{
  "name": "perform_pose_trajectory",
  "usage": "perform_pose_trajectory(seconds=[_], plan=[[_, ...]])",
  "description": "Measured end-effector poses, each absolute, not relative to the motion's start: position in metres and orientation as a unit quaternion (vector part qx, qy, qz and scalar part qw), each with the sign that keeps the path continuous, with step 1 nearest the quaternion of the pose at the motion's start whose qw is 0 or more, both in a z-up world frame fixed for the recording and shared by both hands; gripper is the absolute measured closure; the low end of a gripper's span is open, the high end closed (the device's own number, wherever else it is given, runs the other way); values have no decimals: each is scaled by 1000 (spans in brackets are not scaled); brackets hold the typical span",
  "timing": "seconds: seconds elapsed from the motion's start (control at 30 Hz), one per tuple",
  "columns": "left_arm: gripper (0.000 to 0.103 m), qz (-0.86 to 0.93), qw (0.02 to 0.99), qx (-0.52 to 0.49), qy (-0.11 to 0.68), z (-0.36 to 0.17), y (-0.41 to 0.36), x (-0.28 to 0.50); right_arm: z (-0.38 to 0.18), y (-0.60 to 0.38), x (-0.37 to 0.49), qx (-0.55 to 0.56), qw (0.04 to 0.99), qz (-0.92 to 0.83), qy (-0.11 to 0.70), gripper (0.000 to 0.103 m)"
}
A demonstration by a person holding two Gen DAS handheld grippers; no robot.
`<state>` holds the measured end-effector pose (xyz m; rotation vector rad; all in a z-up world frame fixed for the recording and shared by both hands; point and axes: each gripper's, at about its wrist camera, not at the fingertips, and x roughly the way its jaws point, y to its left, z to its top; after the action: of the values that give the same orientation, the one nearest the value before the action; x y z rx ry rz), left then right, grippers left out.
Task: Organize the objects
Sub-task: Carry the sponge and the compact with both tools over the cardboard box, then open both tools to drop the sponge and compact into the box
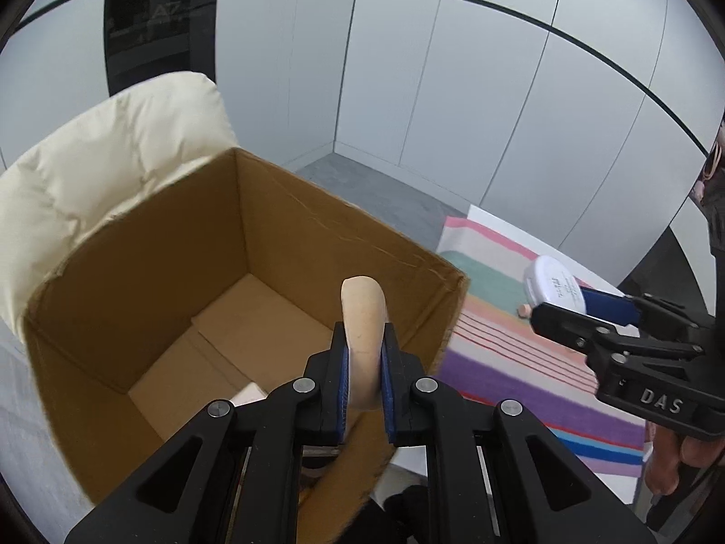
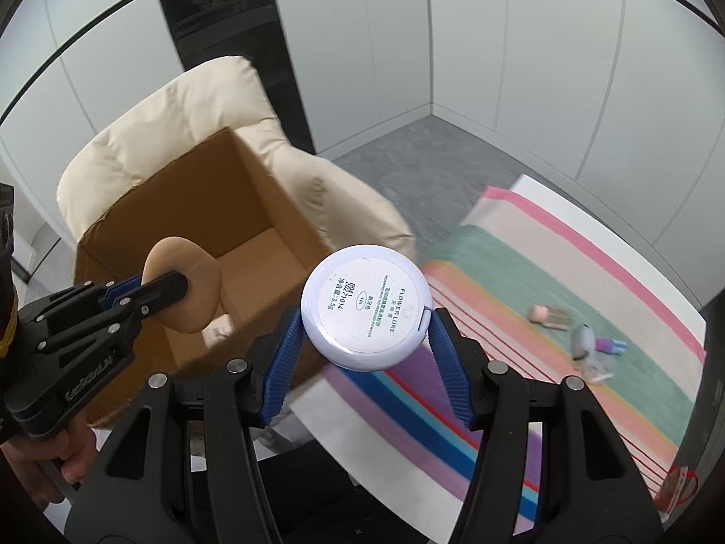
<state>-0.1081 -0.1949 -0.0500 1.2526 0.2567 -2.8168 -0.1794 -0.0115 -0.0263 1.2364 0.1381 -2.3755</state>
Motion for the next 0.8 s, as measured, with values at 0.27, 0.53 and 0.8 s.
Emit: perform_pose_trajectory(seconds=[0.27, 0.53, 0.8], plan=[[87, -906, 56, 413, 78, -57, -237, -86, -26, -61, -172, 446, 263, -853, 66, 44], [29, -912, 101, 391, 70, -48, -266, -65, -27, -108, -162, 440, 292, -845, 87, 44], [13, -905, 153, 392, 60, -49, -293, -49, -35, -145, -156, 444, 307, -835, 102, 44]])
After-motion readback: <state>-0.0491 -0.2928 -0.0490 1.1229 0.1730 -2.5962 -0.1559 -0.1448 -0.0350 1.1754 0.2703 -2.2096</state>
